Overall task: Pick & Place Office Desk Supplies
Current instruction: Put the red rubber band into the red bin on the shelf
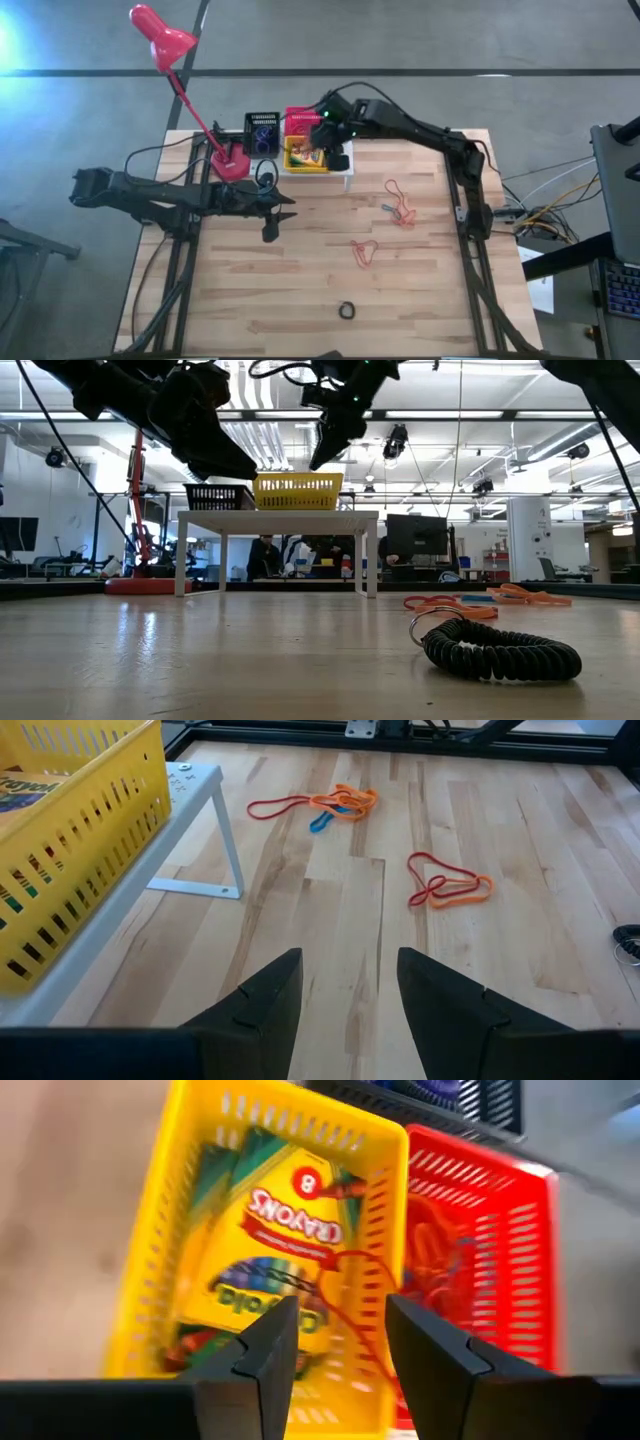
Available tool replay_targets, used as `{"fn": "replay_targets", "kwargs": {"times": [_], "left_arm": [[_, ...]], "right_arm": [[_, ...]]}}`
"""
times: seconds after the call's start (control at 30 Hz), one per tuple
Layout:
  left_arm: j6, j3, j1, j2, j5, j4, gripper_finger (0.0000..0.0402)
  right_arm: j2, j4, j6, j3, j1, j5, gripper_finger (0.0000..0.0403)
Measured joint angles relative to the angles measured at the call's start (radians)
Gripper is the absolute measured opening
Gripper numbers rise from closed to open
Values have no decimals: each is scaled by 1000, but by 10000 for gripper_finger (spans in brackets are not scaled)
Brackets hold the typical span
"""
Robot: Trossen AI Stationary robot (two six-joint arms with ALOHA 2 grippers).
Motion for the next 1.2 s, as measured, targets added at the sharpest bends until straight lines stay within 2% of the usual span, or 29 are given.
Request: {"fn": "replay_targets", "kwargs": {"times": [0.13,0.37,0.97,1.2], "left_arm": [[0,0,0,0,0,0,171],[0,0,0,0,0,0,171],[0,0,0,0,0,0,171],[0,0,0,0,0,0,171]], "right_arm": [[0,34,-125,-21,34,157,136],[1,54,-240,-61,26,175,118],[5,144,-296,-155,17,186,71],[6,197,-322,-196,19,281,29]]}}
